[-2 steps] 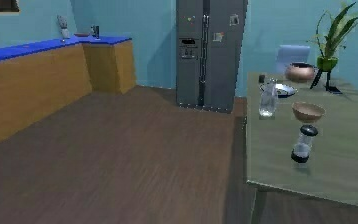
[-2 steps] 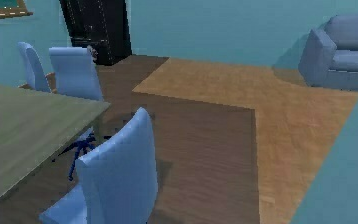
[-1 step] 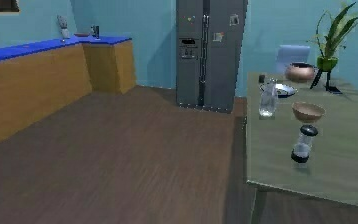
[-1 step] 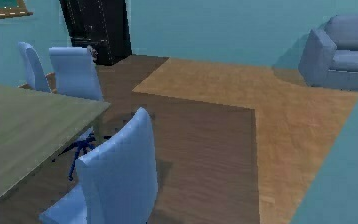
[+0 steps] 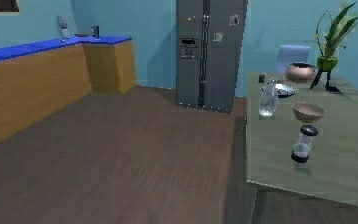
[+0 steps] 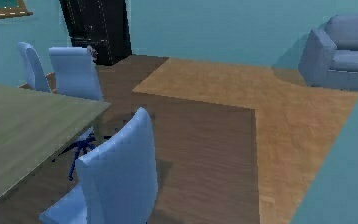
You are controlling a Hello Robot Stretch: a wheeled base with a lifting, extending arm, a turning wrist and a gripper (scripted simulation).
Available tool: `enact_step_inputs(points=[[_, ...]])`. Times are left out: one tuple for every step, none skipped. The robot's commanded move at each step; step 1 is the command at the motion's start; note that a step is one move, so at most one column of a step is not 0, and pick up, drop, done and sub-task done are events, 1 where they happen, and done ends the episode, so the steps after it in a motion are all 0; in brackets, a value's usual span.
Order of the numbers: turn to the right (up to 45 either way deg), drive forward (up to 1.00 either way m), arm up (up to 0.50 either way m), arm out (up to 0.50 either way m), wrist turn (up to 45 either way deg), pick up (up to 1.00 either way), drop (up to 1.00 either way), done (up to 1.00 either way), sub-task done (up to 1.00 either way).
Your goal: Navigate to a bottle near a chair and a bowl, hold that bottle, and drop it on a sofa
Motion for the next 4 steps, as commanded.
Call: enact_step_inputs(points=[[-15.0,0.0,0.0,0.0,0.0,0.0,0.0,0.0,0.0],[21.0,0.0,0.0,0.0,0.0,0.0,0.0,0.0,0.0],[0.0,0.35,0.0,0.0,0.0,0.0,0.0,0.0,0.0],[-27.0,0.0,0.0,0.0,0.0,0.0,0.0,0.0,0.0]])
